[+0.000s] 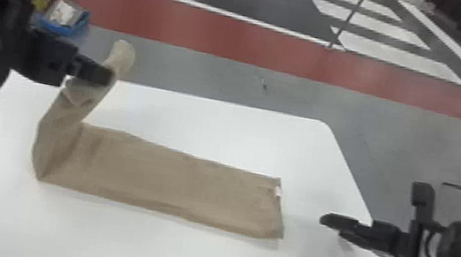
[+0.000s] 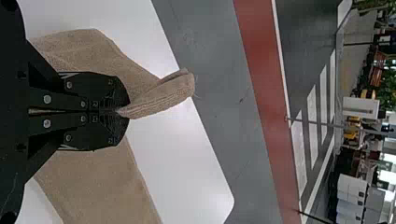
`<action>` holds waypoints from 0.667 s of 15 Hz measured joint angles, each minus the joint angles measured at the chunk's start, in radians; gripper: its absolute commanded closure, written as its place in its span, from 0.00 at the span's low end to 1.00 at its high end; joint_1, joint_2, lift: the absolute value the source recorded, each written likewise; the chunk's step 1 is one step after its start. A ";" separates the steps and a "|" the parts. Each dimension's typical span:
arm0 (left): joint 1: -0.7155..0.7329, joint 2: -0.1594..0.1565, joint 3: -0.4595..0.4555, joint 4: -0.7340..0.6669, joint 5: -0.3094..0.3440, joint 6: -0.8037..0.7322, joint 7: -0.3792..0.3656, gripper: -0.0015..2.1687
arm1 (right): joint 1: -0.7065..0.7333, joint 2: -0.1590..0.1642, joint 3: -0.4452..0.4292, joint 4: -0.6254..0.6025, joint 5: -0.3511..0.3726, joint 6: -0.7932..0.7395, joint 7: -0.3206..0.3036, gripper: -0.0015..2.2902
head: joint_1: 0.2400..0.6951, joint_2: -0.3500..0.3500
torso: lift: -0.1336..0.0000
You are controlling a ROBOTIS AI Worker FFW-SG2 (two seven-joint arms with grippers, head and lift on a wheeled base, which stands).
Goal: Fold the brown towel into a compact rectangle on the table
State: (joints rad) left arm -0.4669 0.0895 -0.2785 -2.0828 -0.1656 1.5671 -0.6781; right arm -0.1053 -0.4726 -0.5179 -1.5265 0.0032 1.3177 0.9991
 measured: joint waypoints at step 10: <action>0.034 -0.089 -0.207 0.053 -0.046 0.000 0.143 0.00 | 0.019 0.000 -0.008 -0.006 -0.009 0.002 0.004 0.03 | 1.00 0.00 | 0.07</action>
State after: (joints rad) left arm -0.4328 0.0001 -0.4852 -2.0297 -0.2115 1.5670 -0.5348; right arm -0.0861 -0.4723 -0.5262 -1.5326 -0.0056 1.3196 1.0034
